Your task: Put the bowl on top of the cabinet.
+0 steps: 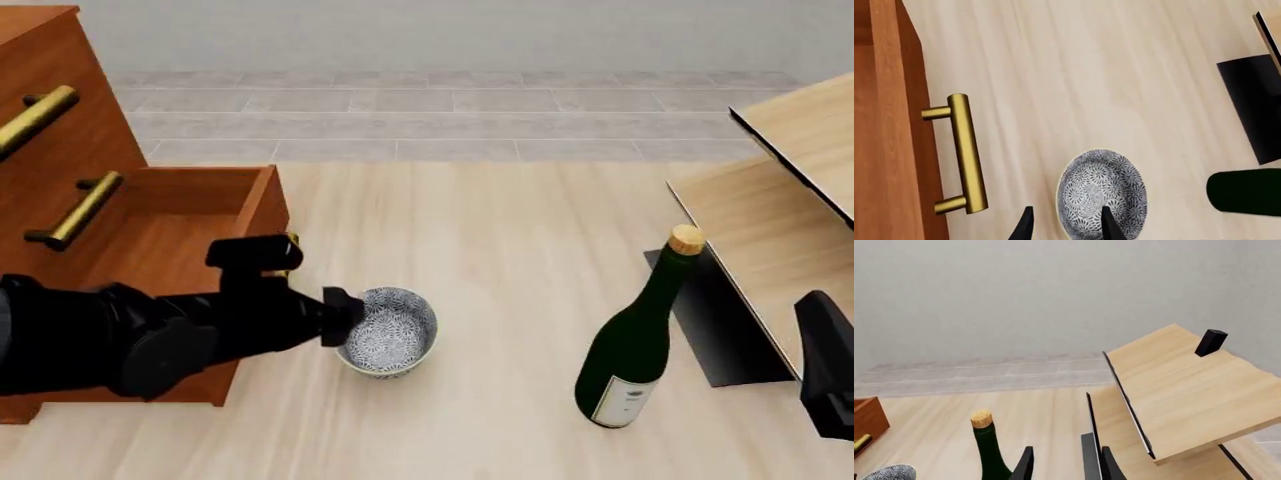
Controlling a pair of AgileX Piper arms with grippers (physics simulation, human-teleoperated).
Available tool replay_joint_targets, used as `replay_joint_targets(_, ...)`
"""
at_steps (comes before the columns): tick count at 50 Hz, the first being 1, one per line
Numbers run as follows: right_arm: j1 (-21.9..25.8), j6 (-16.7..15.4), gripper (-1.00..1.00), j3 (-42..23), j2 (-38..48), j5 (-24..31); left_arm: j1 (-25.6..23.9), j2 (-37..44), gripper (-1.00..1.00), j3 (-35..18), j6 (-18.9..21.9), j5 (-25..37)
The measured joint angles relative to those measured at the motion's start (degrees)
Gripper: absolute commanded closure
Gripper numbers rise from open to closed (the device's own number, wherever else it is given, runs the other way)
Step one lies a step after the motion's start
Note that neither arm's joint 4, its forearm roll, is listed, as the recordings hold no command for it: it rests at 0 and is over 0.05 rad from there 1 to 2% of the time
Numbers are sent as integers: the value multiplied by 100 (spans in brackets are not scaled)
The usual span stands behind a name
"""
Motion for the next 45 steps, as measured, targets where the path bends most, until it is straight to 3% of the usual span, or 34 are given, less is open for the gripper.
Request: replay_joint_targets(45, -9, 25, -100, 11, 0, -49, -210, 412, -100, 8, -222, -245)
